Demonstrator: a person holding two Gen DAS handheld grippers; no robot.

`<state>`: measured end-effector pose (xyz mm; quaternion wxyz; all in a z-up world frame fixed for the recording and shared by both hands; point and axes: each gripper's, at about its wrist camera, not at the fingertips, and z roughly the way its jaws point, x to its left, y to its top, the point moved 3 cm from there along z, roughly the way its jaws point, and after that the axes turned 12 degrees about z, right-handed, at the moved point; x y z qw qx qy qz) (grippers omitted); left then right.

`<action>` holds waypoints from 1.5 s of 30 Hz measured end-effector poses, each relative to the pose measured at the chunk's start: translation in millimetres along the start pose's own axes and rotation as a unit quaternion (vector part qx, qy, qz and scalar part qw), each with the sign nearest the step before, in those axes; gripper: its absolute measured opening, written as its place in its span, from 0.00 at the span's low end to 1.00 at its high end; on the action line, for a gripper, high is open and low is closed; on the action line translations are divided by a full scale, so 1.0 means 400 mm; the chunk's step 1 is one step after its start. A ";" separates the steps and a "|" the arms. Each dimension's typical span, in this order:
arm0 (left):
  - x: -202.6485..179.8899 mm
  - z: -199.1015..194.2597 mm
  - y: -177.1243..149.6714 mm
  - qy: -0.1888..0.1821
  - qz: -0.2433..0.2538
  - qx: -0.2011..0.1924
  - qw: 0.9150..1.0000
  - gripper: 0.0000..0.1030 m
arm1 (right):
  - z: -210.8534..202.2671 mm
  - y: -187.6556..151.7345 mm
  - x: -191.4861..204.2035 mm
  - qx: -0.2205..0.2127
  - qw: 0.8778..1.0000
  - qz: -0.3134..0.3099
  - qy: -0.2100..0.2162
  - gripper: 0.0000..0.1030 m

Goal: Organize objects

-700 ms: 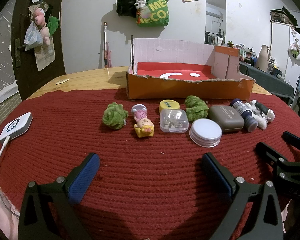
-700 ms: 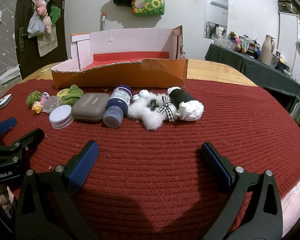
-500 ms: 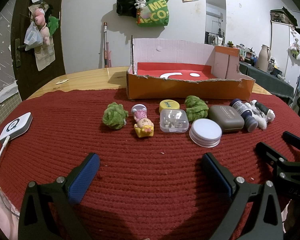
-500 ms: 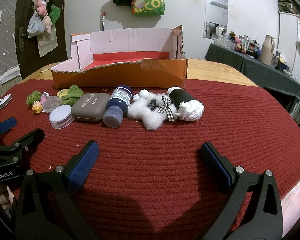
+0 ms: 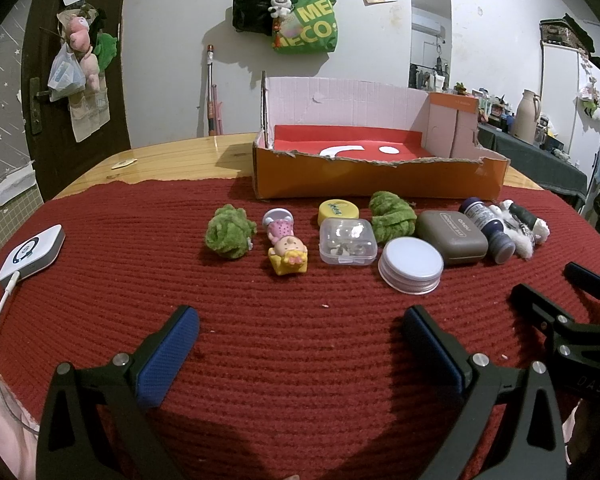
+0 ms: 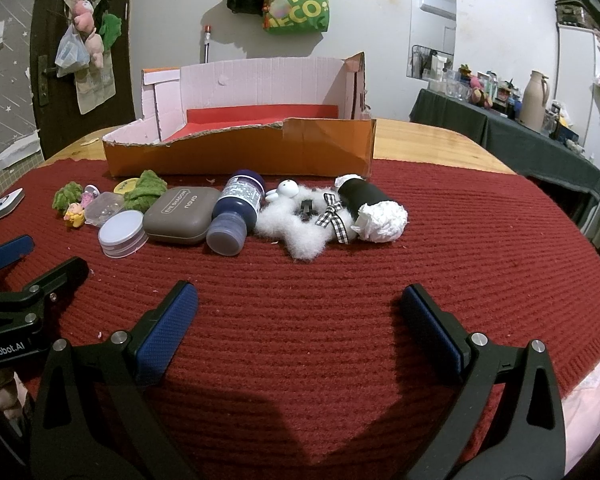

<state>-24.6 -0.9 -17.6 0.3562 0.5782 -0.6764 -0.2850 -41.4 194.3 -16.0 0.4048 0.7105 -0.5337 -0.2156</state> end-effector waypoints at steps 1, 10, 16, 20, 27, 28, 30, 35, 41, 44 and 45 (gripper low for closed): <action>0.000 0.000 0.000 0.000 0.001 0.001 1.000 1.00 | 0.000 0.000 0.000 0.001 1.000 0.000 0.000 1.00; 0.000 -0.012 0.023 -0.022 0.018 0.009 1.000 1.00 | -0.004 0.026 0.002 0.023 1.000 0.004 0.020 1.00; 0.027 -0.035 0.052 -0.031 0.022 -0.004 0.999 1.00 | -0.029 0.092 -0.031 0.008 1.000 0.015 0.022 1.00; 0.068 -0.029 0.085 -0.041 0.008 0.001 0.999 1.00 | -0.024 0.149 -0.051 -0.002 1.000 0.012 0.012 1.00; 0.147 -0.004 0.134 -0.054 -0.009 0.010 0.998 0.98 | 0.023 0.212 -0.095 0.019 1.000 -0.003 -0.011 1.00; 0.157 0.001 0.138 -0.052 -0.007 0.012 0.999 0.98 | 0.033 0.218 -0.101 0.025 1.000 -0.005 -0.015 1.00; 0.175 0.011 0.143 -0.051 -0.003 0.020 0.999 0.98 | 0.055 0.220 -0.112 0.043 0.999 -0.009 -0.013 1.00; 0.205 0.039 0.148 -0.055 0.011 0.045 0.997 0.97 | 0.098 0.217 -0.138 0.079 0.996 -0.019 -0.022 1.00; 0.226 0.074 0.137 -0.053 0.033 0.076 0.995 0.97 | 0.139 0.202 -0.142 0.120 0.992 -0.037 -0.014 1.00; 0.224 0.091 0.132 -0.056 0.043 0.087 0.994 0.94 | 0.153 0.201 -0.149 0.132 0.991 -0.029 -0.009 1.00; 0.222 0.097 0.129 -0.059 0.047 0.091 0.993 0.94 | 0.155 0.203 -0.151 0.136 0.990 -0.026 -0.006 1.00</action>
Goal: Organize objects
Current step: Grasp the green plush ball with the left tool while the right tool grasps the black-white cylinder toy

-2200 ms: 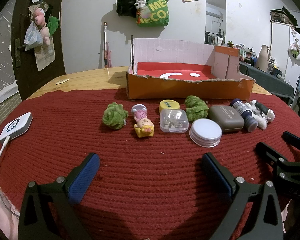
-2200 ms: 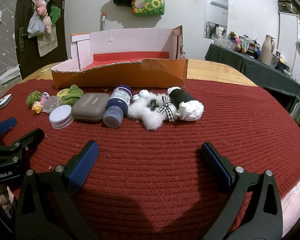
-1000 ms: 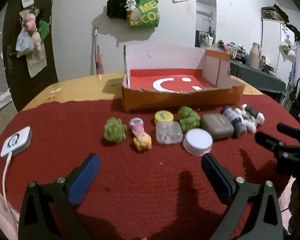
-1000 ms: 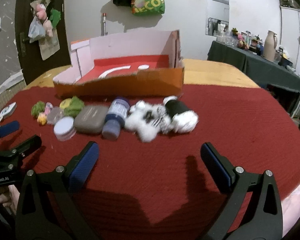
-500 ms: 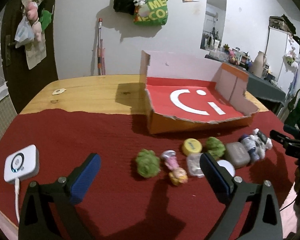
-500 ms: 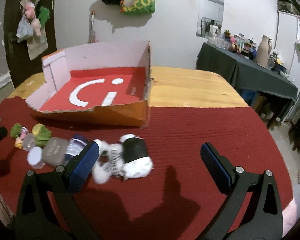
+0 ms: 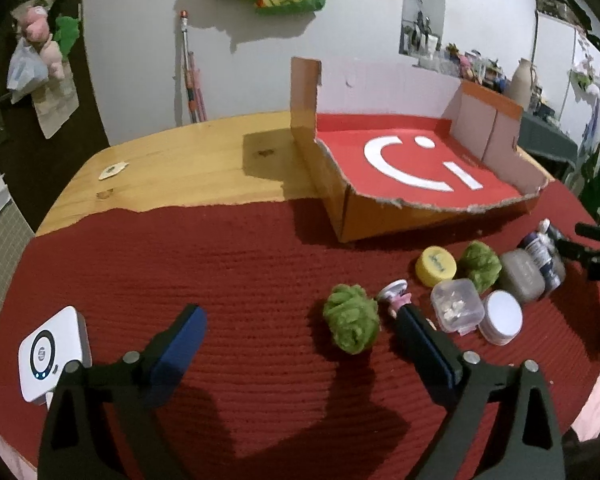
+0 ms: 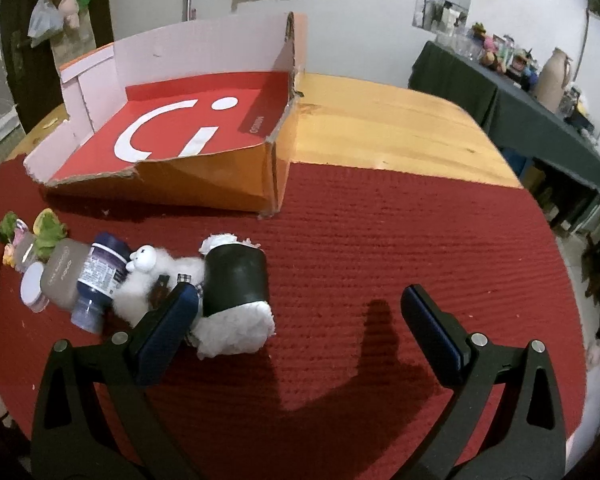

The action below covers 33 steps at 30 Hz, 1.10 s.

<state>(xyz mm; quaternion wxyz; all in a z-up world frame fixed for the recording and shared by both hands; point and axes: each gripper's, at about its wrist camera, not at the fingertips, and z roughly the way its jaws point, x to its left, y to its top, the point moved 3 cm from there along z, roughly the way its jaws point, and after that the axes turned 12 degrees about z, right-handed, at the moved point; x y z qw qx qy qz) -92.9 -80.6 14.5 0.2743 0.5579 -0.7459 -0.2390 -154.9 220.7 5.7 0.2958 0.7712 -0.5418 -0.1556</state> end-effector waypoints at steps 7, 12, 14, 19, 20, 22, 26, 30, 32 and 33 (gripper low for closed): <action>-0.007 0.036 -0.006 -0.008 0.005 0.019 1.000 0.87 | 0.005 0.001 -0.002 0.005 1.000 -0.008 0.005 1.00; -0.017 0.051 -0.006 -0.011 0.006 0.024 1.000 0.78 | 0.007 0.004 0.003 0.004 1.000 -0.016 0.013 0.95; -0.020 0.051 -0.004 -0.014 0.006 0.022 1.000 0.75 | 0.013 0.005 0.009 0.007 1.000 -0.022 0.014 0.80; -0.033 0.049 0.001 -0.024 0.011 0.017 1.000 0.59 | 0.017 0.003 0.033 0.009 0.999 -0.042 0.034 0.58; -0.036 0.048 0.002 -0.029 0.011 0.015 0.999 0.52 | 0.016 0.002 0.038 0.008 0.998 -0.044 0.038 0.52; -0.044 0.045 0.004 -0.035 0.011 0.010 0.999 0.41 | 0.012 0.000 0.047 0.010 0.998 -0.047 0.051 0.40; -0.049 0.040 0.007 -0.043 0.004 0.006 0.999 0.28 | 0.006 -0.001 0.052 0.008 0.997 -0.045 0.058 0.33; -0.050 0.023 0.013 -0.049 -0.004 -0.004 0.999 0.27 | -0.009 0.003 0.052 0.000 0.997 -0.046 0.064 0.33; -0.051 0.014 0.016 -0.047 -0.003 -0.010 0.999 0.27 | -0.019 0.006 0.052 -0.004 0.997 -0.045 0.067 0.33; -0.052 0.010 0.019 -0.046 -0.002 -0.012 0.999 0.27 | -0.023 0.008 0.053 -0.004 0.997 -0.046 0.069 0.33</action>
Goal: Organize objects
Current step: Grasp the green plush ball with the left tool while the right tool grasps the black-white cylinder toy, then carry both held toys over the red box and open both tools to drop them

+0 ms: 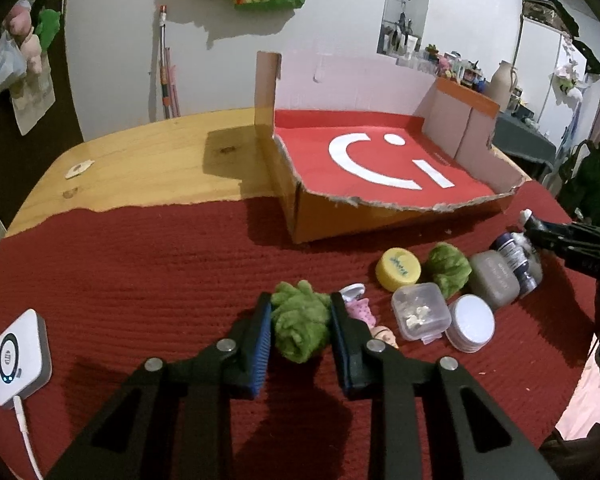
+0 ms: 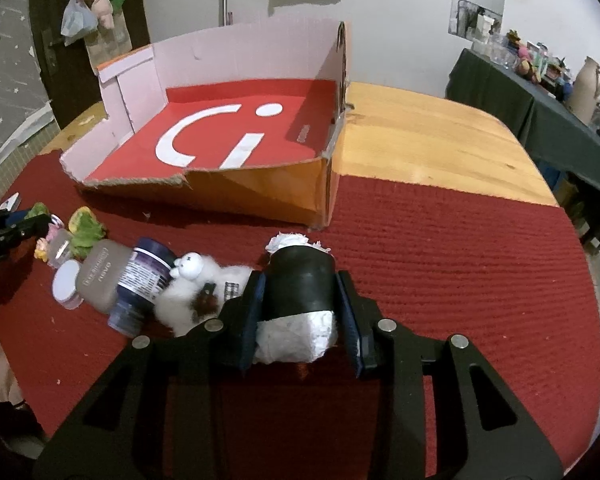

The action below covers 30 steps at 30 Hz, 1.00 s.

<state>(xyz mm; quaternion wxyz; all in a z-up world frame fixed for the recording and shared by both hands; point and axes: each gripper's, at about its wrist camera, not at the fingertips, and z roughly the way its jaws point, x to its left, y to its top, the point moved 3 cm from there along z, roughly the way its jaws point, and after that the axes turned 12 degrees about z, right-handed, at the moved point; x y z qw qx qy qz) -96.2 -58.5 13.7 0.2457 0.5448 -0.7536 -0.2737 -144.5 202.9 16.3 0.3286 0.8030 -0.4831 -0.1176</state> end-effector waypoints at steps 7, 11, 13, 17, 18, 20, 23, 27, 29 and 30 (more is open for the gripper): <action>-0.002 -0.013 0.000 0.005 0.001 -0.006 1.000 0.27 | -0.007 0.001 0.006 -0.003 1.000 -0.002 0.005 0.33; -0.005 -0.023 0.002 0.006 0.004 -0.010 1.000 0.27 | -0.018 0.004 0.006 -0.009 1.000 0.000 0.009 0.33; -0.005 -0.035 0.009 0.008 0.005 -0.017 1.000 0.27 | -0.028 0.011 0.010 -0.015 1.000 -0.001 0.012 0.33; -0.007 -0.061 0.038 0.011 0.012 -0.036 0.999 0.27 | -0.052 0.035 0.028 -0.032 0.999 -0.012 0.018 0.33; -0.008 -0.068 0.049 0.013 0.016 -0.042 0.999 0.27 | -0.057 0.042 0.032 -0.037 0.999 -0.014 0.019 0.33; -0.009 -0.076 0.069 0.013 0.020 -0.049 0.998 0.27 | -0.071 0.064 0.046 -0.048 0.998 -0.021 0.025 0.33; -0.013 -0.086 0.107 0.009 0.028 -0.060 0.998 0.27 | -0.083 0.098 0.069 -0.059 0.997 -0.032 0.032 0.33; -0.024 -0.083 0.161 0.001 0.048 -0.066 0.997 0.27 | -0.078 0.140 0.093 -0.060 0.996 -0.045 0.041 0.33; -0.029 -0.070 0.186 -0.009 0.057 -0.062 0.996 0.27 | -0.064 0.162 0.103 -0.054 0.996 -0.052 0.045 0.33; -0.032 -0.058 0.200 -0.015 0.064 -0.055 0.996 0.27 | -0.052 0.175 0.107 -0.048 0.996 -0.055 0.047 0.33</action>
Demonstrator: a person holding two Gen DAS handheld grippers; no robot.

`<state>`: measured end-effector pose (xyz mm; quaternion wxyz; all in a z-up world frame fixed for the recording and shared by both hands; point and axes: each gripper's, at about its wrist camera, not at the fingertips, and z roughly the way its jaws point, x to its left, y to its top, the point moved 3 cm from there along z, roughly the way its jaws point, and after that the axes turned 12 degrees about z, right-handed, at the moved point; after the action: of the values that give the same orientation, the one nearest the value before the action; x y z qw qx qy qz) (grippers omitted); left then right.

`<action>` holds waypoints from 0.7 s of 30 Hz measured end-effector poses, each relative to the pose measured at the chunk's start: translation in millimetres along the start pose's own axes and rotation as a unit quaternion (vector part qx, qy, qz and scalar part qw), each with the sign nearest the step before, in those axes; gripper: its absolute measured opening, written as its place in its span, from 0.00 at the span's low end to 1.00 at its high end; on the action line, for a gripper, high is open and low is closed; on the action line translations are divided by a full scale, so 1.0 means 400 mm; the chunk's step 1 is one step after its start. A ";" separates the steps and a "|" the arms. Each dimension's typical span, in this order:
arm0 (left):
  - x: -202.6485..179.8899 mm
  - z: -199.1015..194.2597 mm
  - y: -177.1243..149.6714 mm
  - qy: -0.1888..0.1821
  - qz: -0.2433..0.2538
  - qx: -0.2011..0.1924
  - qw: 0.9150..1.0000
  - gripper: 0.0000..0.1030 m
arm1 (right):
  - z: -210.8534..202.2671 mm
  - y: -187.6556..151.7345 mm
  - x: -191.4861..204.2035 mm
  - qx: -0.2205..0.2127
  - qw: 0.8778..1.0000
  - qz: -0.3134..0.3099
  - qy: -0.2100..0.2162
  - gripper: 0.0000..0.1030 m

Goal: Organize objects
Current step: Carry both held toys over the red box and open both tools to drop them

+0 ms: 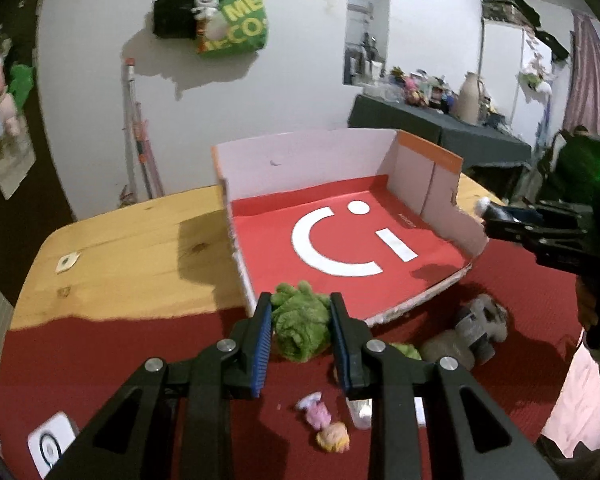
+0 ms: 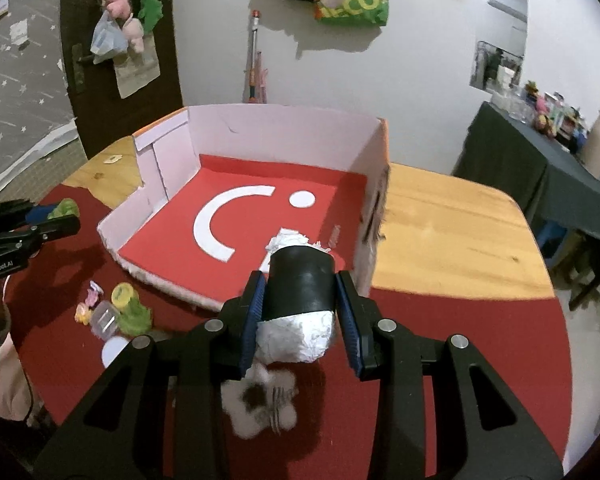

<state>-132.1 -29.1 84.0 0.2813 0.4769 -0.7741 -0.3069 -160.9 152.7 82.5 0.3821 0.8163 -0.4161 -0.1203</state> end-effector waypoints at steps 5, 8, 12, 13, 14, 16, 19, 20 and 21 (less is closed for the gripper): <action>0.000 0.077 0.033 -0.014 0.027 0.037 0.999 0.27 | 0.068 0.033 0.001 0.037 0.999 -0.012 0.003 0.33; 0.004 0.125 0.044 -0.024 0.038 0.064 0.997 0.27 | 0.110 0.043 -0.002 0.063 0.998 -0.022 0.001 0.33; 0.005 0.182 0.050 -0.044 0.057 0.100 0.992 0.27 | 0.160 0.044 -0.007 0.104 0.994 -0.039 -0.003 0.33; 0.003 0.191 0.050 -0.046 0.062 0.106 0.991 0.27 | 0.169 0.044 -0.007 0.112 0.993 -0.044 -0.005 0.33; 0.001 0.202 0.051 -0.048 0.068 0.113 0.990 0.27 | 0.178 0.043 -0.008 0.119 0.992 -0.049 -0.007 0.33; -0.004 0.226 0.048 -0.053 0.078 0.132 0.987 0.27 | 0.196 0.038 -0.007 0.139 0.988 -0.060 -0.007 0.33; -0.010 0.254 0.042 -0.052 0.094 0.152 0.983 0.27 | 0.220 0.031 -0.006 0.164 0.984 -0.068 -0.007 0.33; -0.012 0.263 0.040 -0.050 0.101 0.157 0.981 0.27 | 0.227 0.029 -0.006 0.170 0.983 -0.069 -0.009 0.33; -0.013 0.273 0.038 -0.051 0.106 0.163 0.980 0.27 | 0.235 0.028 -0.006 0.177 0.982 -0.072 -0.011 0.33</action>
<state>-218.2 3.8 23.3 0.1912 0.4154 -0.8731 -0.1690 -217.4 101.3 26.3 0.2178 0.8974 -0.3752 -0.0806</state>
